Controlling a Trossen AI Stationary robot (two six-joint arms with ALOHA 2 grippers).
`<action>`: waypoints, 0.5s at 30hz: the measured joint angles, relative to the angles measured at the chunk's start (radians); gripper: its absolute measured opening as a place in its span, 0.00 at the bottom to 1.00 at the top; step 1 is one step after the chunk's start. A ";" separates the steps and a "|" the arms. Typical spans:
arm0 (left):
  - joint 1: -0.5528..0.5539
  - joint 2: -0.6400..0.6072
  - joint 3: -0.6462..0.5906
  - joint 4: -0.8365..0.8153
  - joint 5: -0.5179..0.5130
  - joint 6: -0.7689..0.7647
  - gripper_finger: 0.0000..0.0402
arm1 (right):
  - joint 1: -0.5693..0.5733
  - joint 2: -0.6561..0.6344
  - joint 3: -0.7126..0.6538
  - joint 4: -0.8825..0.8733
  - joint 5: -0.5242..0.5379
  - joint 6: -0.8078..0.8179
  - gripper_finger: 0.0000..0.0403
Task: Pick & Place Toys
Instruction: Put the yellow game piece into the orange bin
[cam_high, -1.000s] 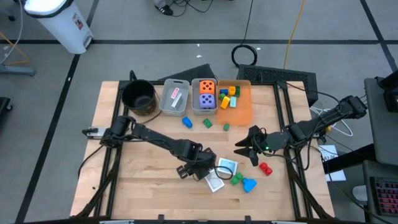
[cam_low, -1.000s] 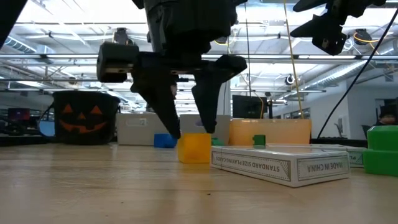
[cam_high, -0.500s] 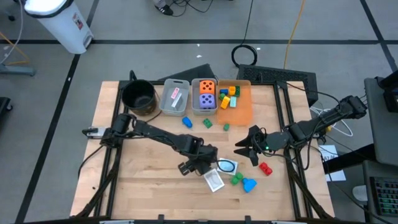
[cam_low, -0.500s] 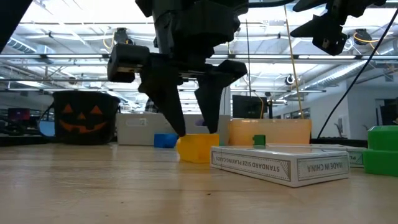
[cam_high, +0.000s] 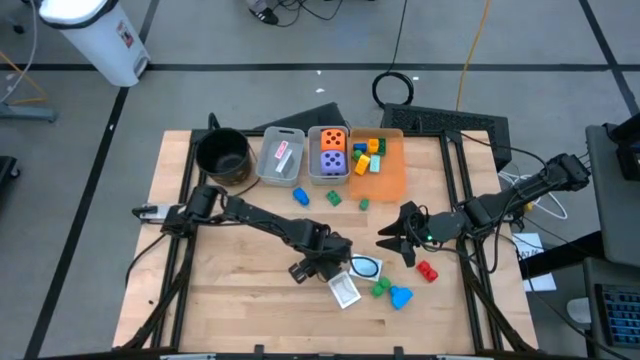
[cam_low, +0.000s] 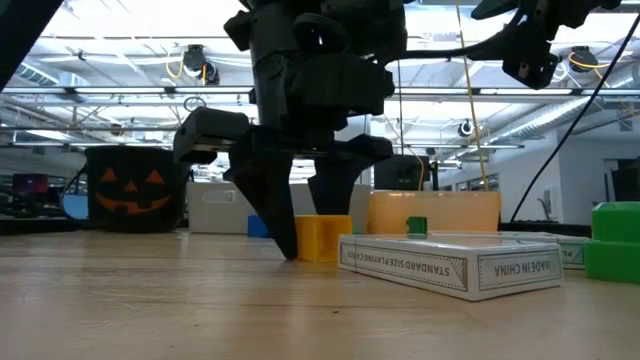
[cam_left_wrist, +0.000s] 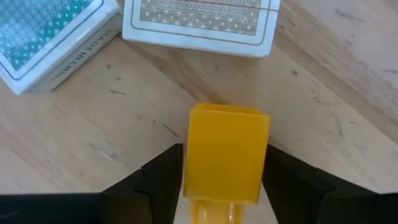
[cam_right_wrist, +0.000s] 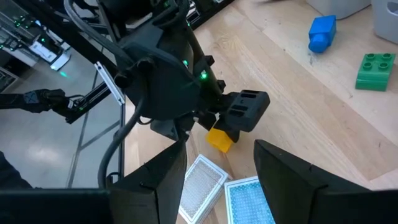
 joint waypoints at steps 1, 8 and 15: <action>0.000 0.000 0.000 -0.001 0.000 -0.005 0.50 | 0.000 0.000 0.000 0.001 0.000 -0.003 0.45; 0.001 -0.004 0.002 -0.005 -0.043 -0.154 0.33 | 0.000 0.000 0.000 0.002 0.000 -0.018 0.45; 0.040 -0.040 0.035 -0.031 -0.019 -0.423 0.33 | 0.000 0.000 0.000 0.004 0.000 -0.042 0.45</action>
